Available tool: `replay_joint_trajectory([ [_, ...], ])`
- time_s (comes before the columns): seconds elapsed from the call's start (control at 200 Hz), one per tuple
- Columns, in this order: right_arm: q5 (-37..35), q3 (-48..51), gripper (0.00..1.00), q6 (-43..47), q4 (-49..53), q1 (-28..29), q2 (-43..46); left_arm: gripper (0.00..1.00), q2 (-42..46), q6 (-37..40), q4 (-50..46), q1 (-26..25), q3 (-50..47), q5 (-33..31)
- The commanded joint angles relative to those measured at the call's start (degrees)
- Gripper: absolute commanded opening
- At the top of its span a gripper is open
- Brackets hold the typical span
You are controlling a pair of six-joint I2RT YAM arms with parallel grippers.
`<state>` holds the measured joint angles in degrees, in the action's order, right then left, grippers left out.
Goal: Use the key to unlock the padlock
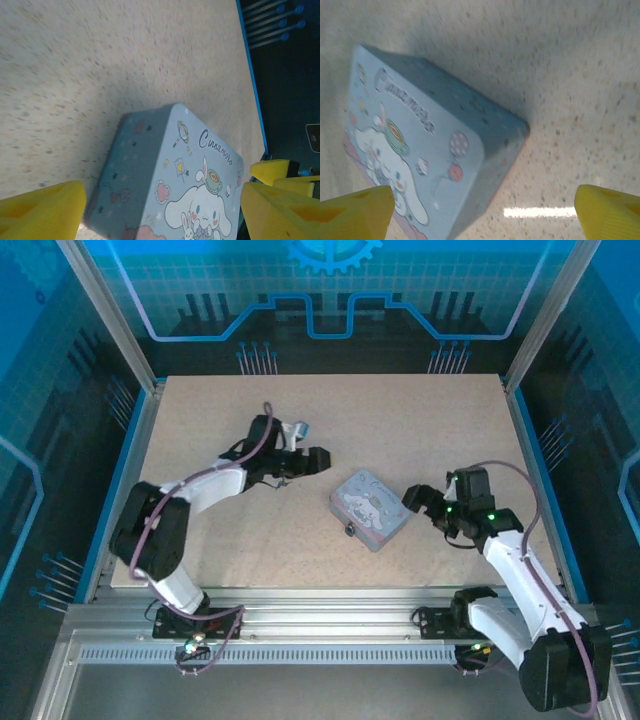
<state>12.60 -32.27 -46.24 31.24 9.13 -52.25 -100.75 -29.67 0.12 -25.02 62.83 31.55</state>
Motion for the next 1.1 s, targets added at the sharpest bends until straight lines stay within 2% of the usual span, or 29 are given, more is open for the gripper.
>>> replay_joint_trajectory([
  [0.0,2.2,2.0,0.92,-3.9,-1.3,2.0,-0.1,0.79,-3.4,1.2,-4.1,-1.6,3.7,3.8],
  [0.245,4.3,3.7,0.85,-7.1,-7.4,4.5,-2.5,0.71,-6.1,0.9,-4.9,-5.1,5.2,6.0],
  [0.4,5.5,2.3,0.74,-7.5,-11.3,5.5,-6.4,0.61,-4.1,-0.3,-3.5,-5.7,2.4,6.2],
  [0.535,5.5,-0.3,0.63,-6.8,-13.4,6.6,-11.2,0.57,-1.6,-1.0,-2.3,-5.6,-0.8,5.9],
  [0.926,4.1,-13.0,0.56,-0.6,-15.2,9.2,-28.4,0.49,5.5,-3.8,0.9,-5.4,-9.8,0.3],
  [1.096,4.8,-20.9,0.54,2.6,-14.4,9.8,-36.2,0.48,5.2,-5.5,2.2,-5.0,-9.8,-2.4],
])
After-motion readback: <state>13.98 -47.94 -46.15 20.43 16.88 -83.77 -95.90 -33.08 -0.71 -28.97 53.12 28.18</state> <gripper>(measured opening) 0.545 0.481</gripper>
